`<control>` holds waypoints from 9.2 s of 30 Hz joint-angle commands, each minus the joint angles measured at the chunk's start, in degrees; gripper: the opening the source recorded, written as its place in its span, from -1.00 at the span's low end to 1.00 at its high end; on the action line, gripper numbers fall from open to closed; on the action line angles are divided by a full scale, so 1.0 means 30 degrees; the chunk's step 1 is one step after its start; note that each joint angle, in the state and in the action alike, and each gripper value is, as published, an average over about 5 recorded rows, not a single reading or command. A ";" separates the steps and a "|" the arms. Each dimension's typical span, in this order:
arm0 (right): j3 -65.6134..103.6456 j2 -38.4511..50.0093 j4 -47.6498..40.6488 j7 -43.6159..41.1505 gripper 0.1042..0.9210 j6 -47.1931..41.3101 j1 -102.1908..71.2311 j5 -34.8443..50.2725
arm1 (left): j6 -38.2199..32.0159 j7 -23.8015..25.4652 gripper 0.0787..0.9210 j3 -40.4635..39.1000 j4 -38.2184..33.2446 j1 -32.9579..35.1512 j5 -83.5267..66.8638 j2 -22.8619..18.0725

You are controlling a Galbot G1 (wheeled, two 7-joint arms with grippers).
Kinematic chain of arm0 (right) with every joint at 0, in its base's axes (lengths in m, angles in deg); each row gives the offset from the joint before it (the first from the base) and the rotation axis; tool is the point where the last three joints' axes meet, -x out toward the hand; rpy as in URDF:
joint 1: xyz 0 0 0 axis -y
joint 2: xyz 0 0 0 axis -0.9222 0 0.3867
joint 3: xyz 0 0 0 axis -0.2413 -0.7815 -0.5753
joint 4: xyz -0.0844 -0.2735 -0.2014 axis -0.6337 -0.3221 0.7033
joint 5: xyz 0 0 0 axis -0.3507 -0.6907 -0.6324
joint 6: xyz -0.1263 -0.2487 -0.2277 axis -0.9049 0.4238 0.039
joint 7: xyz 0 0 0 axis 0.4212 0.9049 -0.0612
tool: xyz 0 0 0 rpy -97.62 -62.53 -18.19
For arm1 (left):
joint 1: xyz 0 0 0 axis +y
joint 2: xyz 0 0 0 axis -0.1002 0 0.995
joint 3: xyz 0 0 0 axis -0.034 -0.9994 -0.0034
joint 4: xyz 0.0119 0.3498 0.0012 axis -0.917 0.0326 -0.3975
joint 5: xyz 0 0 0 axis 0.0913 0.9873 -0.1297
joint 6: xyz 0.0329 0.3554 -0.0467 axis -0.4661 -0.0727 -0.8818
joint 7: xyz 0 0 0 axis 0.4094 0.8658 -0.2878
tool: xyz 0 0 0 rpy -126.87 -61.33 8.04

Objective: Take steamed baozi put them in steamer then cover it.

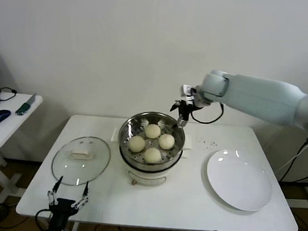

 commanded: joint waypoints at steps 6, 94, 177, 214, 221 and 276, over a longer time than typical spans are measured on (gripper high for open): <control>1.5465 0.9697 0.3674 0.7546 0.76 0.3822 -1.3009 0.0058 | 0.1301 -0.0678 0.77 -0.0626 -0.0861 -0.1190 0.2392 -0.0227; 4.1804 0.0491 0.7240 0.6724 0.76 0.4213 -4.0044 -0.8217 | 0.7037 -0.1622 0.61 -0.4547 1.4765 -1.4633 2.1497 0.4042; 4.1943 -0.0063 0.4184 0.6056 0.76 0.5480 -3.8067 -1.0577 | 1.7897 0.6985 -0.83 -1.5198 0.4967 -1.7889 2.6985 -0.0116; 4.2060 -0.0168 0.4329 0.5897 0.76 0.6052 -3.7809 -1.0040 | 1.7897 0.5500 -0.83 -1.5155 0.7578 -1.7709 2.6644 -0.1573; 4.2057 -0.0240 0.4298 0.5850 0.76 0.6088 -3.7795 -1.0093 | 1.7897 0.5557 -0.83 -1.5132 0.7695 -1.7761 2.6639 -0.1322; 4.2822 -0.0768 0.8242 0.6805 0.76 0.3391 -3.8539 -1.0663 | 0.4489 -0.4190 0.77 -0.1921 -0.3014 -0.5476 0.1568 0.4027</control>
